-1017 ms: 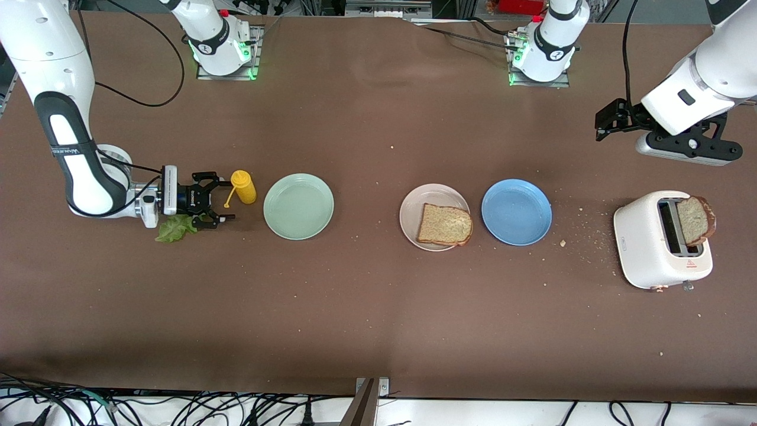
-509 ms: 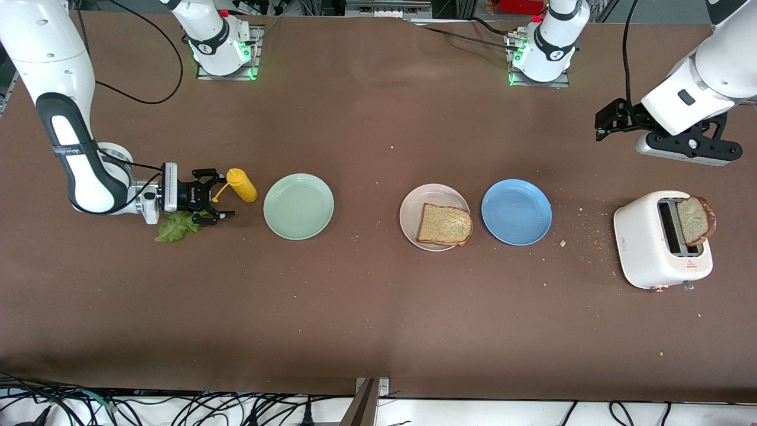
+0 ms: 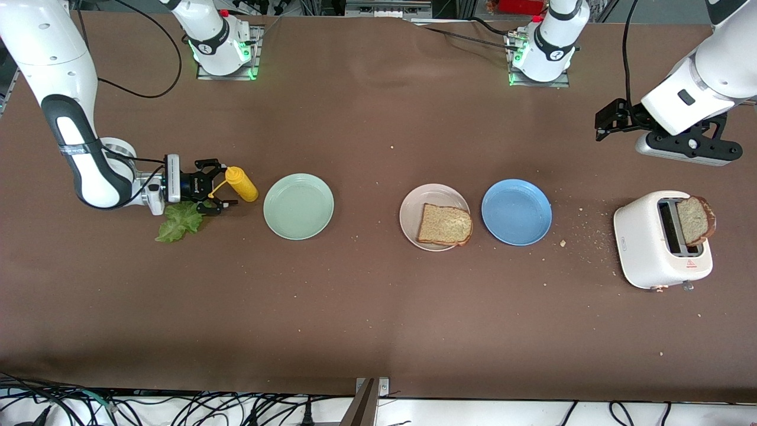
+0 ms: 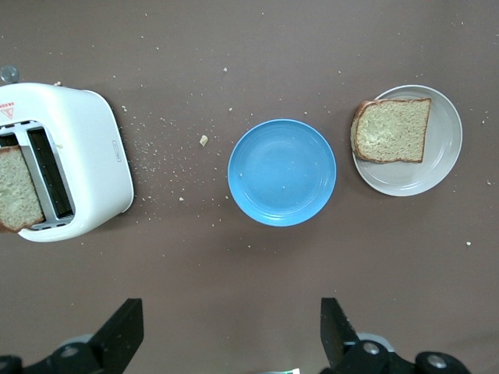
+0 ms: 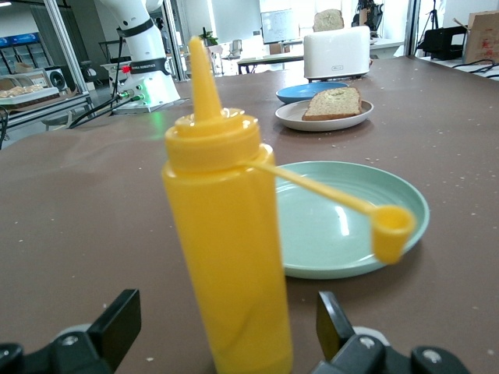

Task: Make sandwich in beige plate with both arms
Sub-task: 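Close the right gripper around the yellow mustard bottle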

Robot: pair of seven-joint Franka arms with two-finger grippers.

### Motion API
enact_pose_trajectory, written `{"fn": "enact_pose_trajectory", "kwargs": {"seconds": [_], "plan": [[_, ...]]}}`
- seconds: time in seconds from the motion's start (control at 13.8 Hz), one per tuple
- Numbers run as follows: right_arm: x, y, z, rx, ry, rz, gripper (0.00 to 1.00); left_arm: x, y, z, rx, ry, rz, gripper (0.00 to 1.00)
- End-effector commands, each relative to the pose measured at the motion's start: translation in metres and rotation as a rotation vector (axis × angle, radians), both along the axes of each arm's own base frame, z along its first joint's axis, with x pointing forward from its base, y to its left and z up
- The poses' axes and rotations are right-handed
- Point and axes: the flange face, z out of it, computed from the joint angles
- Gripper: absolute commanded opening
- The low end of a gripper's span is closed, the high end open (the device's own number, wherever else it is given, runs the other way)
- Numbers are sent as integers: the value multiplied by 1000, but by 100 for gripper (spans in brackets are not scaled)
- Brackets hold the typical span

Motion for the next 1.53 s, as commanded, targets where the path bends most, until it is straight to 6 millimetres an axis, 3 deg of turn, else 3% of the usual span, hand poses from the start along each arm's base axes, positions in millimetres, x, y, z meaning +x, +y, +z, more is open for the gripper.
{"fn": "enact_pose_trajectory", "kwargs": {"seconds": [0.0, 0.29, 0.36, 0.51, 0.58, 0.65, 0.87, 1.02, 1.24, 1.45], "plan": [[-10, 5, 0, 24, 0, 13, 100, 2, -3, 4, -16, 1, -2, 100], [-12, 18, 0, 38, 25, 22, 99, 2, -3, 4, -16, 1, -2, 100], [-11, 22, 0, 41, 26, 23, 94, 2, -2, 4, -16, 1, -1, 100], [-7, 34, 1, 22, 31, 41, 52, 2, -2, 4, -16, 1, -1, 100], [-7, 37, 0, 10, 65, 36, 47, 2, -2, 4, -16, 1, -1, 100], [-8, 38, 0, 1, 85, 36, 33, 2, -3, 4, -16, 1, -2, 100], [-4, 40, 3, -16, 147, 17, 11, 2, -3, 4, -16, 1, -2, 100], [9, 37, 16, -46, 191, 11, 0, 2, -2, 4, -16, 1, -2, 100], [39, 35, 45, -127, 242, 6, 0, 2, -2, 4, -16, 1, 1, 100], [92, 49, 111, -295, 323, 3, 0, 2, -2, 4, -16, 1, -1, 100]]}}
